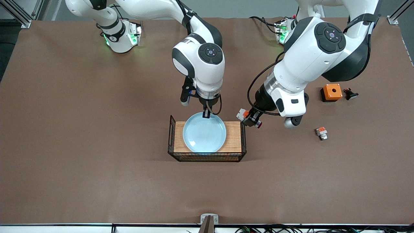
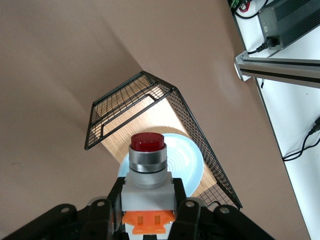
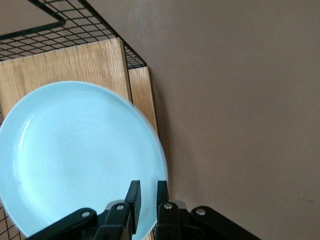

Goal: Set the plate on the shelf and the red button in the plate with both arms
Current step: 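Lower the plate into the basket while the left gripper brings the button closer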

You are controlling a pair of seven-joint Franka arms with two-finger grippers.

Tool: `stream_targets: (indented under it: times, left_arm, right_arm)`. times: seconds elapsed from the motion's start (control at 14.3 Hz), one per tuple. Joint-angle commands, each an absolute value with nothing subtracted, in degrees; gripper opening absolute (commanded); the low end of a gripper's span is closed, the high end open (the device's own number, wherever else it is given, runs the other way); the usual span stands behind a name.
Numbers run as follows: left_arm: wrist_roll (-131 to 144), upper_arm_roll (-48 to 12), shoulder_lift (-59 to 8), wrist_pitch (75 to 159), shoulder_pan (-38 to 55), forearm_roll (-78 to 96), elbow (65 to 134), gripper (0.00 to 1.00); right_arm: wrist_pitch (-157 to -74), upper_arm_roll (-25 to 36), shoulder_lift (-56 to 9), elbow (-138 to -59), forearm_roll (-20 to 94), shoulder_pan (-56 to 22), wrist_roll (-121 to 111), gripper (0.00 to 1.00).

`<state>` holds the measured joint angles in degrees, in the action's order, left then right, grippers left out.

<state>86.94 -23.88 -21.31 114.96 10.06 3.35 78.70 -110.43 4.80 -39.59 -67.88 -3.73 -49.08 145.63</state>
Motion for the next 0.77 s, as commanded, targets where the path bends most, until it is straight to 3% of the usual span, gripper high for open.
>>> stream_targets:
  times: [0.0, 0.07, 0.14, 0.7]
  left_arm:
    - [87.98, -24.08, -21.88, 114.96, 10.02, 2.81, 77.52, 0.3]
    - [87.98, -24.08, -21.8, 114.96, 10.02, 2.81, 77.52, 0.3]
    - [87.98, -24.08, -21.88, 114.96, 10.02, 2.81, 77.52, 0.3]
    - [93.31, -24.17, -23.46, 118.28, 10.72, 2.81, 77.26, 0.3]
  right_arm:
    - [-110.48, 5.1, -40.52, -66.45, -5.36, -49.31, 146.95, 0.7]
    - [-110.48, 5.1, -40.6, -66.27, -5.36, -49.31, 147.04, 0.96]
    - [-110.48, 5.1, -40.61, -66.27, -5.36, -49.22, 146.95, 1.0]
    - [-104.52, 4.48, -38.16, -64.87, -2.74, -45.71, 133.89, 1.0]
